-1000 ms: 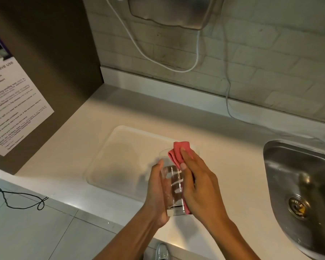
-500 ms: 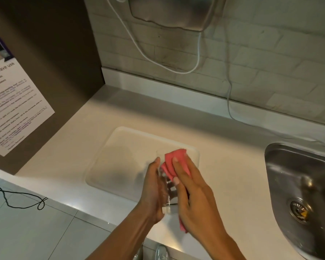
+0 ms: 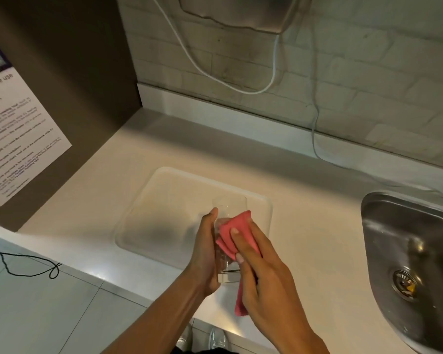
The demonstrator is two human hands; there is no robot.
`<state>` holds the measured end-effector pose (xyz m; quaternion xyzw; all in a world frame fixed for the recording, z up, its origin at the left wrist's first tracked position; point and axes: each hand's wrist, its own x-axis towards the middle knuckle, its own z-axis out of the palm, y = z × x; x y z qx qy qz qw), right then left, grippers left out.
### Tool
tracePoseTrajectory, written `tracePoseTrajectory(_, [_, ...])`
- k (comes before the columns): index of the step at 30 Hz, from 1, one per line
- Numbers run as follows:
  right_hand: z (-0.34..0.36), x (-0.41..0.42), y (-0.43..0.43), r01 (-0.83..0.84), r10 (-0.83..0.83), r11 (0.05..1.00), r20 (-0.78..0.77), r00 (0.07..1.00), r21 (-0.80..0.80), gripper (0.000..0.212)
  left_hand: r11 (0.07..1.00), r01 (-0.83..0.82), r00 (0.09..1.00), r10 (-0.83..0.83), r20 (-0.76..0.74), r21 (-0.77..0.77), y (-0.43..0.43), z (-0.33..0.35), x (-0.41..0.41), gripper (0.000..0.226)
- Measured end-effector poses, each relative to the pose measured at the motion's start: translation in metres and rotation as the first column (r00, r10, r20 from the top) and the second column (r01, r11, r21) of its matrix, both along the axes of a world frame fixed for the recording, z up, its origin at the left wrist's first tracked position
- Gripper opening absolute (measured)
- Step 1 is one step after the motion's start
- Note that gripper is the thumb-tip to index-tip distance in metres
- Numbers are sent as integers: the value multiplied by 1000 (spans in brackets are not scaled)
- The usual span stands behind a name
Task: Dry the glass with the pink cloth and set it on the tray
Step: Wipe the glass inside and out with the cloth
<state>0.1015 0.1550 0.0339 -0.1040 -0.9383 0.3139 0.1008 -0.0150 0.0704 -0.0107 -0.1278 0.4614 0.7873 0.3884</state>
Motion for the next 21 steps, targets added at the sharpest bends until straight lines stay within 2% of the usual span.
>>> tracePoseTrajectory(4, [9,-23,16,106,-109,993,-48,993,-57,57,999,32,999,-32,-19,-14,8,1,13,62])
tracePoseTrajectory(7, [11,-14,9,12,-12,1000,-55,998,3,59,1000,-24,1000,24,10,-1,5,5,1,65])
tracePoseTrajectory(9, [5,7,0,-63,63,998,-23,998,-23,52,998,-67,997,67,24,7,-1,8,-12,66])
tracePoseTrajectory(13, [7,3,9,16,-21,994,-51,998,-106,48,999,-20,999,21,26,-39,-1,6,-5,73])
tracePoseTrajectory(15, [15,-10,13,64,-68,990,-29,997,-123,49,1000,4,999,-4,40,6,3,4,3,72])
tracePoseTrajectory(19, [8,10,-6,-67,64,995,-42,997,-69,52,999,-43,999,42,21,4,-5,9,-12,68])
tracePoseTrajectory(21, [1,22,-9,-44,36,988,-58,998,-149,50,998,-59,998,59,18,-16,-10,10,-16,66])
